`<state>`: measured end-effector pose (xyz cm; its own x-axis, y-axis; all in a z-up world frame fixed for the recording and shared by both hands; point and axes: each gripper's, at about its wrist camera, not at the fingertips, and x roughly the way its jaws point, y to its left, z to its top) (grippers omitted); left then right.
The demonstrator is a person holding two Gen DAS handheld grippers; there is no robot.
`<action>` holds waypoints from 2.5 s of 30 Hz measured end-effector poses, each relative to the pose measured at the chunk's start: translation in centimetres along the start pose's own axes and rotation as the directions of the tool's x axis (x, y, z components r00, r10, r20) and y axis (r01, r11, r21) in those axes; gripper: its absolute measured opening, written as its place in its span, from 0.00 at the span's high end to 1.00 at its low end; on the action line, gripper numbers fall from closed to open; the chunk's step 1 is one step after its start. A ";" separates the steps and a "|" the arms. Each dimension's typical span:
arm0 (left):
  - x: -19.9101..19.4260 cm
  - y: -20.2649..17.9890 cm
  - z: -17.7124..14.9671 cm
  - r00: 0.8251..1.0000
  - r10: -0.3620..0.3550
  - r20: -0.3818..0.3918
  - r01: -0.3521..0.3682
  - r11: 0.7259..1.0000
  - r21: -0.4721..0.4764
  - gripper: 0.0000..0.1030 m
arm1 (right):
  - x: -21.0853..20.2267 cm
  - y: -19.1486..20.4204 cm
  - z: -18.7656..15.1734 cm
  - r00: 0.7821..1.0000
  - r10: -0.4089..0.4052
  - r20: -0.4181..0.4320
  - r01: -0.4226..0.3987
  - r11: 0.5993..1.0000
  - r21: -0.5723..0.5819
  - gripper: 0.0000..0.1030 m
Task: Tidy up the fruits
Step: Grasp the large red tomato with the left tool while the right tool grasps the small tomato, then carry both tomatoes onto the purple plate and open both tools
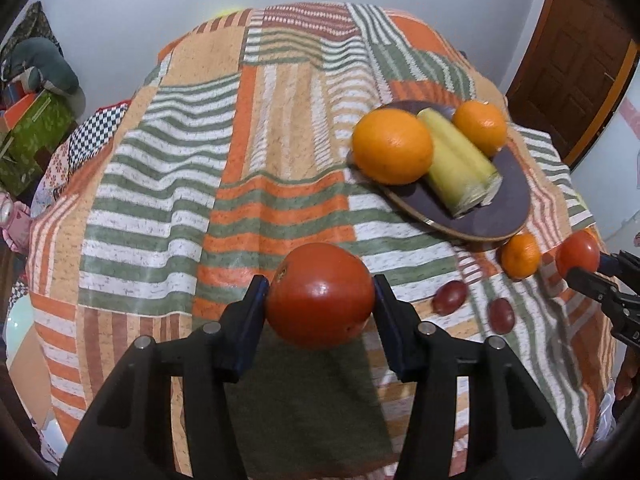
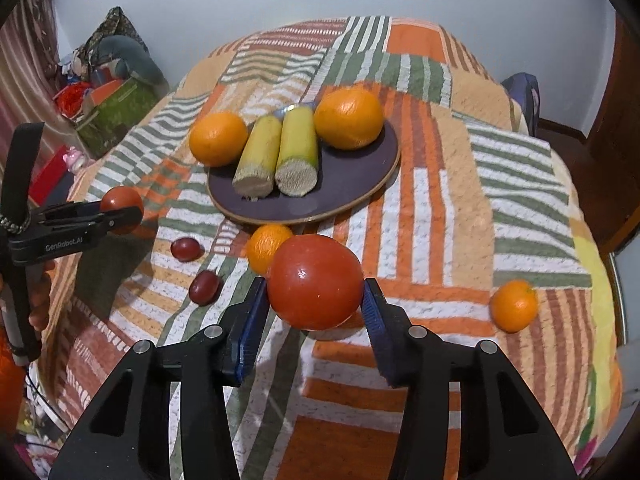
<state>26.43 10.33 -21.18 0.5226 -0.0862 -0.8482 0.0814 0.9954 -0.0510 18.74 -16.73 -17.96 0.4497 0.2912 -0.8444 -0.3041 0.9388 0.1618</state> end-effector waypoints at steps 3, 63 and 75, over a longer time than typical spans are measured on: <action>-0.7 -1.0 0.6 1.000 -0.008 0.019 0.008 1.000 0.008 0.50 | -0.3 -0.5 0.8 1.000 0.000 0.019 0.000 1.000 -0.003 0.57; 4.3 -8.1 5.1 0.998 -0.059 0.028 0.057 0.996 0.072 0.24 | 5.5 -2.1 6.9 1.000 0.014 0.001 -0.013 0.997 -0.076 0.53; -0.8 -8.9 4.8 0.993 -0.054 0.102 0.045 0.995 0.088 0.23 | 0.6 -3.1 7.2 0.995 -0.007 0.097 0.012 0.999 -0.050 0.43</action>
<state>29.34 1.37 -17.49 0.6015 -0.1437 -0.7858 0.1789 0.9829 -0.0428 26.03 -18.11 -15.26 0.5315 0.3009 -0.7918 -0.3401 0.9319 0.1258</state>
